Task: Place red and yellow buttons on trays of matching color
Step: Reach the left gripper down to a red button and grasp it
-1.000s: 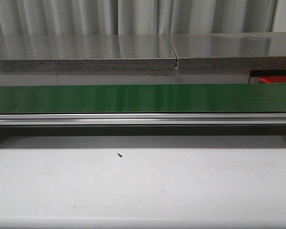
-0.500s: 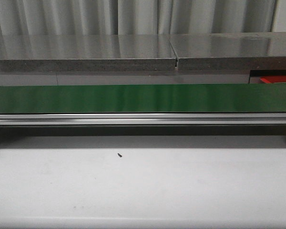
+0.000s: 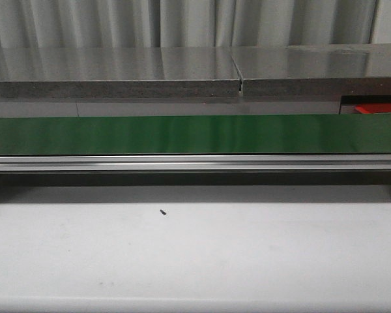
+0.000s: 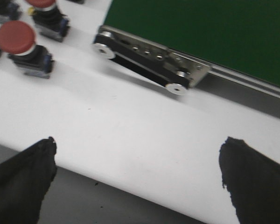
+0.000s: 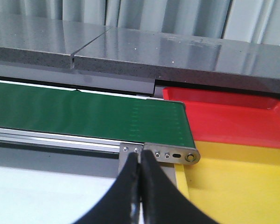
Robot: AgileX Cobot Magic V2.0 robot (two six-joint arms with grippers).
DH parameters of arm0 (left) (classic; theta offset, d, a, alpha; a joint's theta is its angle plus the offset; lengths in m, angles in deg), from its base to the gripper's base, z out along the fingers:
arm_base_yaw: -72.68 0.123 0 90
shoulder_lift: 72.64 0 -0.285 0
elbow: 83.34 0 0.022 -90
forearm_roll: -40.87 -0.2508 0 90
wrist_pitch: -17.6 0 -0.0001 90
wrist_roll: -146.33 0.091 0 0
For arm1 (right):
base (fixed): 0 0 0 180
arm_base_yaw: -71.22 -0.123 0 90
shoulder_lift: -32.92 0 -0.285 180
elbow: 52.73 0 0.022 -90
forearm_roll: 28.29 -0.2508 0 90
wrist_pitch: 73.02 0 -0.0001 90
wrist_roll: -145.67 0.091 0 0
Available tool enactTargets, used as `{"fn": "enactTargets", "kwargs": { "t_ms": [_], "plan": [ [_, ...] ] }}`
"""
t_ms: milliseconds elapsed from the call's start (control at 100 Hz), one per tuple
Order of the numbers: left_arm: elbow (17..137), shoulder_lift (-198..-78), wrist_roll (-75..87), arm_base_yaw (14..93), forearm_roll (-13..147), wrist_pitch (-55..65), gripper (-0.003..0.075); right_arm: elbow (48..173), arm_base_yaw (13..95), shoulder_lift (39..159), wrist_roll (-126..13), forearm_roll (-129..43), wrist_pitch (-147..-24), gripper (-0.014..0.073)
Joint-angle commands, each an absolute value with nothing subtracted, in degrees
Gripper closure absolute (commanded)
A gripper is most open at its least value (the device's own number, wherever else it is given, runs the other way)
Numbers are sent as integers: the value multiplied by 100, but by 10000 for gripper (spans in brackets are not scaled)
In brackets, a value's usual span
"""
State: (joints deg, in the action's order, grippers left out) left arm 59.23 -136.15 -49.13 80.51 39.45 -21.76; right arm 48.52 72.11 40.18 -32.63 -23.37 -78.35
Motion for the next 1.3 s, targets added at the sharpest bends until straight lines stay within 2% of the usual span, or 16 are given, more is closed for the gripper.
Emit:
{"fn": "enactTargets", "kwargs": {
  "t_ms": [0, 180, 320, 750, 1290],
  "plan": [
    [6131, -13646, -4974, 8587, 4013, -1976, 60, 4853, 7203, 3941, -3258, -2272, -7377, 692],
    [6153, -14096, -4556, 9541, 4189, -1912, 60, 4853, 7203, 3941, -3258, -2272, -7377, 692],
    [6363, -14767, -4332, 9926, 4292, -1912, 60, 4853, 7203, 3941, -3258, -2272, -7377, 692],
    [7830, -16702, -4332, 9988, 4292, -2001, 60, 4853, 7203, 3941, -3258, -2272, -7377, 692],
    [8552, -17723, -4332, 9988, 4251, -2008, 60, 4853, 7203, 3941, -3258, -2272, -7377, 692]
  ]
}}
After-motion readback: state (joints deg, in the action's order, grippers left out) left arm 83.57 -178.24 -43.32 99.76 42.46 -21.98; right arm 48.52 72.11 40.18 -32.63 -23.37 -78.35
